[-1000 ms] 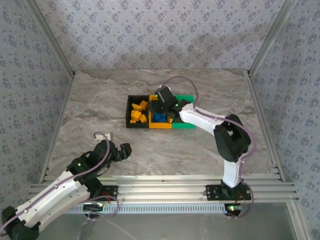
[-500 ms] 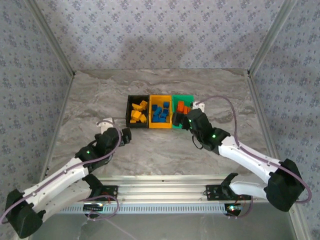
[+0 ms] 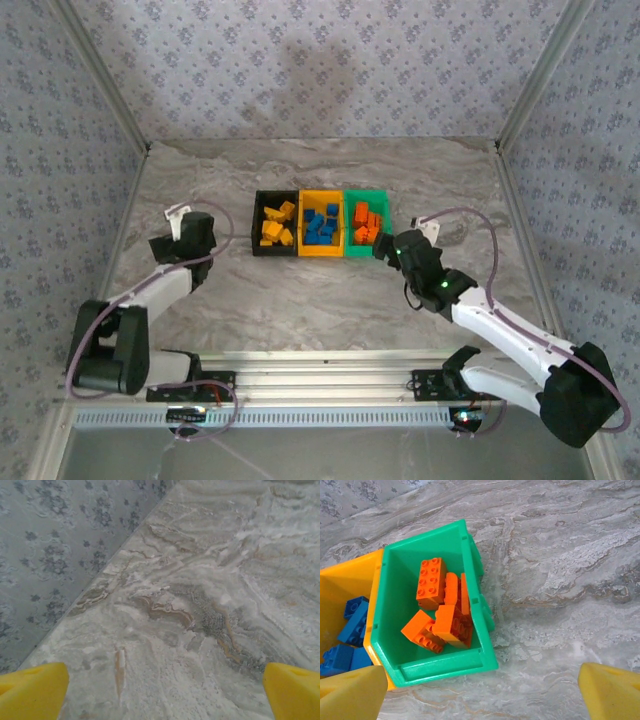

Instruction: Sort the legos into containers by color

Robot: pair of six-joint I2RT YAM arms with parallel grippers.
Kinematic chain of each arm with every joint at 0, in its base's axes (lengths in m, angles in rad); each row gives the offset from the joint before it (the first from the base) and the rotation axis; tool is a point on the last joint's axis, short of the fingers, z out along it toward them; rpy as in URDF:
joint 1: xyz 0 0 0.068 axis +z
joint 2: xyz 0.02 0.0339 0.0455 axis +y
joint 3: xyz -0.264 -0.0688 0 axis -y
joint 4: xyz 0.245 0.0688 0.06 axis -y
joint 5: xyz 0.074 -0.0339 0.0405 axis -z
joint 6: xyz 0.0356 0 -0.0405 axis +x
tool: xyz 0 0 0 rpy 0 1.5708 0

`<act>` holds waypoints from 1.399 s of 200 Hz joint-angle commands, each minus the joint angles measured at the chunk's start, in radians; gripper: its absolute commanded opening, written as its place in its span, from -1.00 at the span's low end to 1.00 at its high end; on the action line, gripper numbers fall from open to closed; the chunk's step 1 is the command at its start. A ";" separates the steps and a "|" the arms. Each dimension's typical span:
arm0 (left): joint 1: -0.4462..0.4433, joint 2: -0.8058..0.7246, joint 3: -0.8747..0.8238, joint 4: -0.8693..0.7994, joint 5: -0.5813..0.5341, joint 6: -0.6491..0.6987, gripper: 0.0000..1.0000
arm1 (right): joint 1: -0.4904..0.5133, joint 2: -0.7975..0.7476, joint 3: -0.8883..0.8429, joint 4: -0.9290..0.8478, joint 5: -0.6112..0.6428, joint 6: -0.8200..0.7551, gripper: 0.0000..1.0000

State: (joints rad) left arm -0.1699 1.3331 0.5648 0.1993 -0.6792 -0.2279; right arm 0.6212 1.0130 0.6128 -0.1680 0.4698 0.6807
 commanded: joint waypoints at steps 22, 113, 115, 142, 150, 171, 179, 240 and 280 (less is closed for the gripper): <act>0.017 0.096 -0.118 0.493 0.156 0.255 1.00 | -0.044 -0.073 -0.056 0.000 0.058 -0.043 1.00; 0.126 0.176 -0.069 0.457 0.505 0.228 0.99 | -0.243 -0.161 -0.130 0.168 0.098 -0.328 1.00; 0.126 0.176 -0.072 0.463 0.509 0.230 1.00 | -0.247 -0.162 -0.130 0.168 0.101 -0.338 1.00; 0.170 0.185 -0.045 0.418 0.612 0.214 1.00 | -0.314 -0.181 -0.162 0.256 0.143 -0.475 0.99; 0.164 0.179 -0.060 0.435 0.600 0.220 0.99 | -0.343 -0.186 -0.174 0.285 0.118 -0.506 1.00; 0.098 0.242 -0.287 0.949 0.541 0.290 1.00 | -0.421 -0.193 -0.208 0.346 0.061 -0.567 1.00; 0.109 0.199 -0.227 0.774 0.551 0.264 1.00 | -0.453 -0.186 -0.228 0.378 0.034 -0.577 0.99; 0.181 0.205 -0.154 0.622 0.600 0.196 0.99 | -0.637 0.130 -0.284 0.793 -0.272 -0.656 0.99; 0.178 0.206 -0.154 0.625 0.587 0.194 1.00 | -0.650 0.397 -0.265 0.966 -0.329 -0.667 1.00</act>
State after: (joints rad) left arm 0.0109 1.5455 0.3969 0.8089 -0.0761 -0.0196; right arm -0.0162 1.3064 0.3264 0.6140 0.2096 0.0490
